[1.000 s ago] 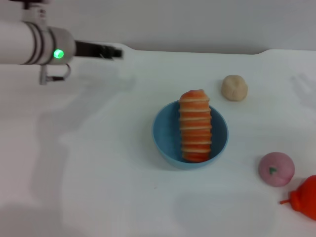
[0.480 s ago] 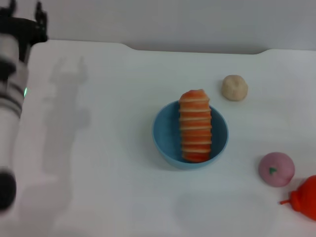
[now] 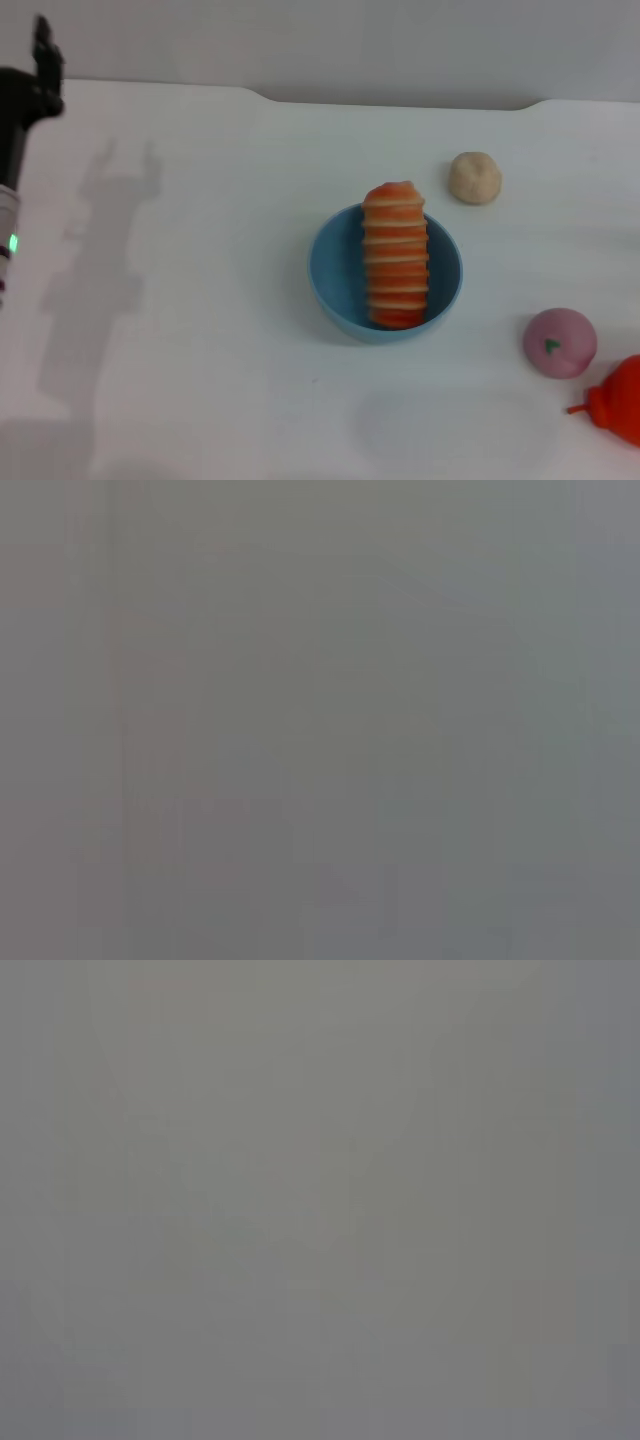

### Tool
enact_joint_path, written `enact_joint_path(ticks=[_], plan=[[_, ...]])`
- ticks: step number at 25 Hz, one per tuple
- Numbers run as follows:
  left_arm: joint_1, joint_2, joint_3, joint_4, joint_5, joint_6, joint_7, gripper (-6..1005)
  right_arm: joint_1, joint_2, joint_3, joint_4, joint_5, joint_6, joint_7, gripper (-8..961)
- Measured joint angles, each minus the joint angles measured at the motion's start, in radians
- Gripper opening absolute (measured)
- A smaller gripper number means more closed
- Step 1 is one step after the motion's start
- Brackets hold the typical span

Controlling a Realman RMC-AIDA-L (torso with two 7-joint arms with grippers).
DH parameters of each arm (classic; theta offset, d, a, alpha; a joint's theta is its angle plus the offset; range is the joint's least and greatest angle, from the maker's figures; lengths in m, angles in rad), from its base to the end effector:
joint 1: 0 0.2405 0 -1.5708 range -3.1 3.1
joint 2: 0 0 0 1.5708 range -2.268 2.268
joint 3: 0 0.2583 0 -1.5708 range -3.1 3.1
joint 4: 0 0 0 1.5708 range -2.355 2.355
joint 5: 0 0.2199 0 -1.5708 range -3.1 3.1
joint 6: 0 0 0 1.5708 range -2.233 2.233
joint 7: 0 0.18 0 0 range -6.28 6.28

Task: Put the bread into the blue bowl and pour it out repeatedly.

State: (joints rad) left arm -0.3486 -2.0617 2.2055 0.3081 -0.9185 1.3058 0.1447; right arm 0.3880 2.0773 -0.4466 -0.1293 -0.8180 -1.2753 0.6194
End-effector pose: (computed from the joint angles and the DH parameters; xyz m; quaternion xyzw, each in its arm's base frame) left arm -0.3222 0.3597 0.0170 -0.6254 -0.1421 -0.2930 0.7091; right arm 0.3848 0.3506 0.0639 -0.5543 0.3219 0.4137 0.6465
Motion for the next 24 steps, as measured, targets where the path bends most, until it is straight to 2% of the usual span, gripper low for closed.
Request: enact_joint_path(ticks=[4, 6, 14, 19, 24], plan=[[0.012, -0.007, 0.055, 0.007, 0.003, -0.081, -0.037, 474, 0.012, 0.002, 0.001, 0.121, 0.076, -0.082, -0.330, 434], [0.016, -0.008, 0.093, 0.015, 0.003, -0.131, -0.059, 474, 0.015, 0.002, 0.002, 0.151, 0.077, -0.100, -0.404, 434], [0.030, -0.011, 0.144, 0.045, 0.000, -0.210, -0.062, 474, 0.009, 0.003, 0.001, 0.174, 0.076, -0.089, -0.422, 434], [0.031, -0.011, 0.148, 0.064, 0.002, -0.311, -0.062, 475, 0.014, 0.003, -0.009, 0.183, 0.052, -0.033, -0.422, 434], [0.034, -0.011, 0.194, 0.077, 0.003, -0.329, -0.064, 475, 0.004, 0.003, -0.010, 0.186, 0.040, -0.023, -0.421, 434]])
